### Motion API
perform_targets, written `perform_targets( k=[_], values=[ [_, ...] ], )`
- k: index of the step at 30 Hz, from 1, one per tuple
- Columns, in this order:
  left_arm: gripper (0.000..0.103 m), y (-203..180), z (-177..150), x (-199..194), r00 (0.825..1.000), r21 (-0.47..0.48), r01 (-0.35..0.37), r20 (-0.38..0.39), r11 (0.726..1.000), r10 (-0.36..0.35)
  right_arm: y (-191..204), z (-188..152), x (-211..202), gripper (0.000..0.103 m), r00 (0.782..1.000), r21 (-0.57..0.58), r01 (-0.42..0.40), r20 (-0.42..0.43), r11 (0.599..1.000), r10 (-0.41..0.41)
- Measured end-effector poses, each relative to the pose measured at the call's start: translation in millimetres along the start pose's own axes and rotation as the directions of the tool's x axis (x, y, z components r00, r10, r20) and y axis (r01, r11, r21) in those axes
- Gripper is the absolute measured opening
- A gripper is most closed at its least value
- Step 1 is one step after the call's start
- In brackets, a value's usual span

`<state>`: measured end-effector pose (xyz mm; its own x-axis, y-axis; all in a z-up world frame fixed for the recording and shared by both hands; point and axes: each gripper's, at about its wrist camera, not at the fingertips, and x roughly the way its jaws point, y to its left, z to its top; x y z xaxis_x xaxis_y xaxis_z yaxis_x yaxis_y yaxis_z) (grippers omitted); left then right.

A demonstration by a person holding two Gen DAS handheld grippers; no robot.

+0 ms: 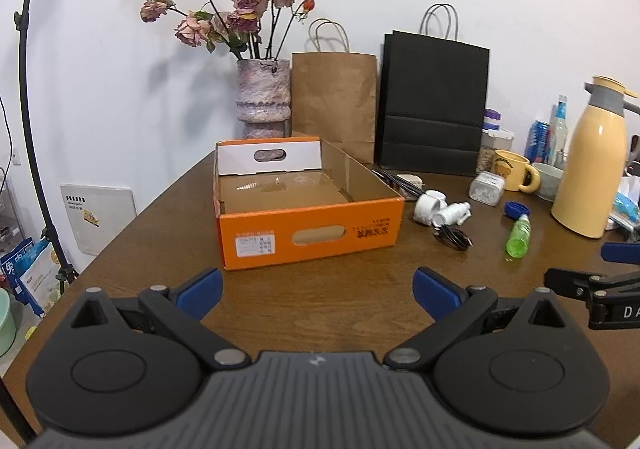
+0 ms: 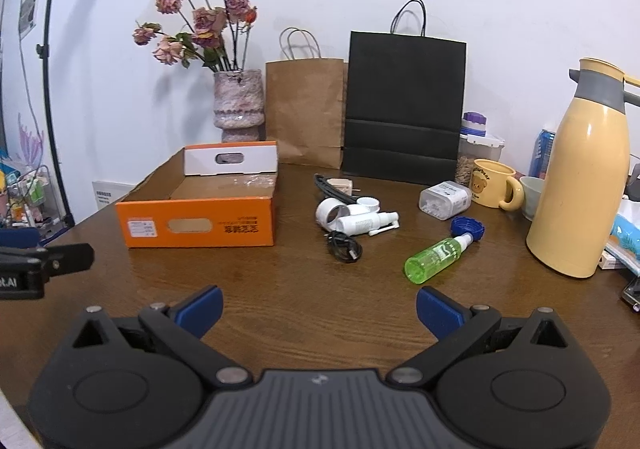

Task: Organize rigid objects
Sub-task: 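Move the left tool to the cardboard tray while the right tool approaches the green spray bottle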

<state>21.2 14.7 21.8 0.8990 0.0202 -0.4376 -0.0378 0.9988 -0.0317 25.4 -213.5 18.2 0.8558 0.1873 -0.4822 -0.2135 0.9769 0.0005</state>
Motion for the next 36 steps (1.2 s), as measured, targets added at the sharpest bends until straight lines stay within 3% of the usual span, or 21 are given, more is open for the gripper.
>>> perform_targets(
  k=[14,24,30,36],
  values=[
    [0.103,36.4,62.3,80.6,0.997,-0.057,-0.078,-0.01,0.995,0.078,-50.4,29.8,84.6,0.103,0.99,0.077,0.131,-0.06,0.988,-0.127],
    [0.103,69.8,102.8,159.1,0.987,-0.131,-0.152,-0.069,0.98,0.144,-100.6,45.8,169.4,0.103,0.956,0.163,0.281,-0.136,0.946,-0.261],
    [0.103,87.9,112.0,197.2,0.977,-0.191,-0.207,-0.098,0.959,0.191,-122.3,50.1,205.8,0.103,0.931,0.182,0.343,-0.193,0.922,-0.309],
    [0.103,110.0,106.0,223.3,0.961,-0.21,-0.262,-0.15,0.942,0.233,-133.7,43.7,216.3,0.103,0.923,0.196,0.362,-0.214,0.911,-0.321]
  ],
)
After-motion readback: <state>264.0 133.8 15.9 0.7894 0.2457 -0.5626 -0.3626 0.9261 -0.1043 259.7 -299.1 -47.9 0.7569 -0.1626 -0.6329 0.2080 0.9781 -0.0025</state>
